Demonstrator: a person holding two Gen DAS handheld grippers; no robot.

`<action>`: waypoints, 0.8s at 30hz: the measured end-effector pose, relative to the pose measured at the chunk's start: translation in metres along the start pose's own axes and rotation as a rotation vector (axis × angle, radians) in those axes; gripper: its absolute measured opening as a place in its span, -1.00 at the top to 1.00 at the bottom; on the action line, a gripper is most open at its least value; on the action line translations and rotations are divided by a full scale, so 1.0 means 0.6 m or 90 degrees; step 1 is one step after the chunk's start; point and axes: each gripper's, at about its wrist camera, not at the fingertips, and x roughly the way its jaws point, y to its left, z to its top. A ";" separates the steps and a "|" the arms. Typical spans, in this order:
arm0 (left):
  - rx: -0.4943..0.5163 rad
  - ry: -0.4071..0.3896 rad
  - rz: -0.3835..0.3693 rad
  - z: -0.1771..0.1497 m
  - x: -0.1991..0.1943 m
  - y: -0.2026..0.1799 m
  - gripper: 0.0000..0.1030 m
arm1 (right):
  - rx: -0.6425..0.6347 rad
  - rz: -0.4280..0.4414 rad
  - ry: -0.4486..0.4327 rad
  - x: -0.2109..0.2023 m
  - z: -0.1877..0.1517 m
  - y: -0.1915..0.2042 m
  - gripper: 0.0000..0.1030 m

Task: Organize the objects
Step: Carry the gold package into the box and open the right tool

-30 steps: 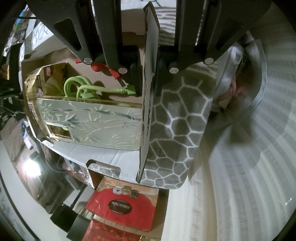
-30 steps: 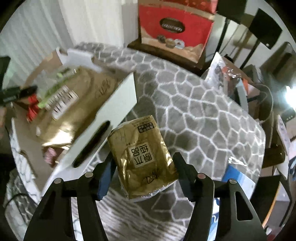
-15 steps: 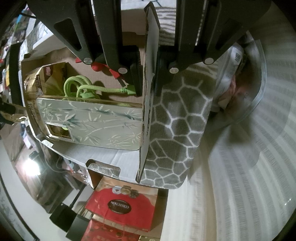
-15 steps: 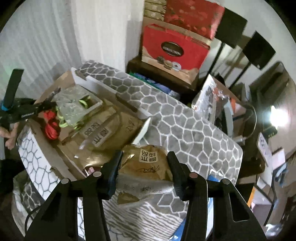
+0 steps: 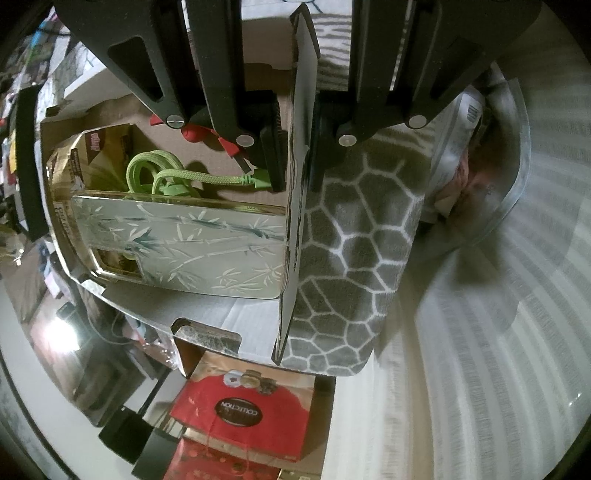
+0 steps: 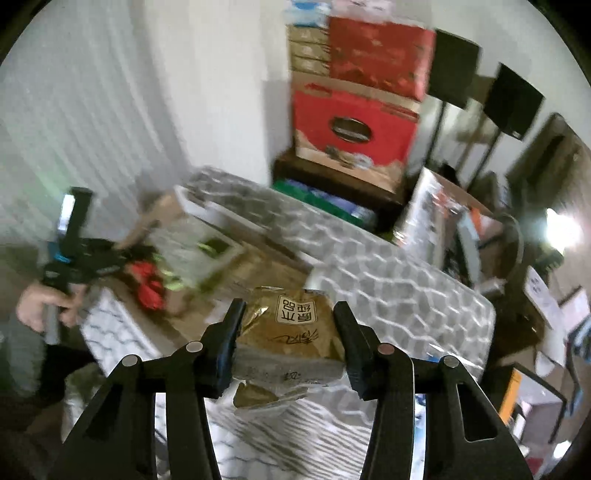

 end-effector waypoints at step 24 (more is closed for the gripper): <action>-0.011 0.002 -0.019 0.001 0.003 0.012 0.78 | -0.221 0.110 0.018 0.215 -0.019 0.240 -0.22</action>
